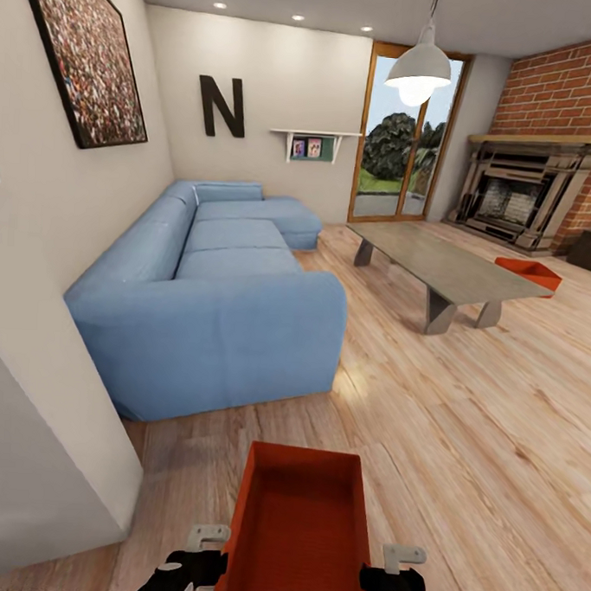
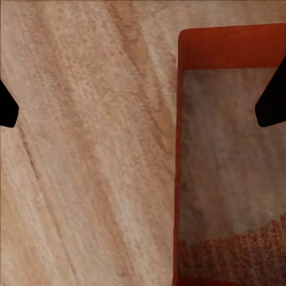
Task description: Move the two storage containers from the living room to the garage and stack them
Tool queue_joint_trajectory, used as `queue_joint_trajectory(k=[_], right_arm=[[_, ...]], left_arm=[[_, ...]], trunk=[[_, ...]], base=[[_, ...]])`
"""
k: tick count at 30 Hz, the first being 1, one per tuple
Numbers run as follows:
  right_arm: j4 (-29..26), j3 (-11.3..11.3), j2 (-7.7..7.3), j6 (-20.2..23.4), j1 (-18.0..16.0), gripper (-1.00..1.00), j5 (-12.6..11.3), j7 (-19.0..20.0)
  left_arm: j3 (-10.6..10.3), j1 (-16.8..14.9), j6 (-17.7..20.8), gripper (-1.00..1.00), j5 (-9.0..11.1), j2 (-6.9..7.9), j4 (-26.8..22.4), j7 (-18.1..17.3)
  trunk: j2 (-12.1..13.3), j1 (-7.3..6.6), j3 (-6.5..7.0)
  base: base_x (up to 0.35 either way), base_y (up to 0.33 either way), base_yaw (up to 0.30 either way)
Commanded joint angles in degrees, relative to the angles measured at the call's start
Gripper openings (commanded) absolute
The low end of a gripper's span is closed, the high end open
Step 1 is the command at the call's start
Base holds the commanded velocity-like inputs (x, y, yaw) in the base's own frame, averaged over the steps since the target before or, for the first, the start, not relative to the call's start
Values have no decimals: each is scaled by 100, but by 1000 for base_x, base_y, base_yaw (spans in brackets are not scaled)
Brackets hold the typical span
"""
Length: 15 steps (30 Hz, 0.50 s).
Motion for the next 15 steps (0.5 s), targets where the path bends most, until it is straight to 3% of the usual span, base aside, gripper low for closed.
queue_joint_trajectory(k=[1,4,6,9,15], right_arm=[[-25,45,-5,-26,-5,100,-61,-33],[-55,45,-2,-18,-76,100,-55,-46],[-65,45,5,-11,-183,100,-53,-51],[-75,45,7,-11,-223,100,-52,-52],[-77,45,-3,-31,-273,100,-52,-53]], left_arm=[[-14,0,102,100,16,-10,-44,24],[-33,0,159,100,-54,-21,-89,24],[-34,0,196,100,-323,-34,-260,29],[-30,-32,342,100,-470,-59,-344,28],[-34,-193,483,100,-533,-103,-317,24]], trunk=[[-2,-1,-14],[-2,-1,-40],[-2,-1,-58],[-2,-1,-84],[-2,-1,-136]], base=[[0,0,91],[0,0,110],[0,0,132],[0,0,136],[0,0,143]])
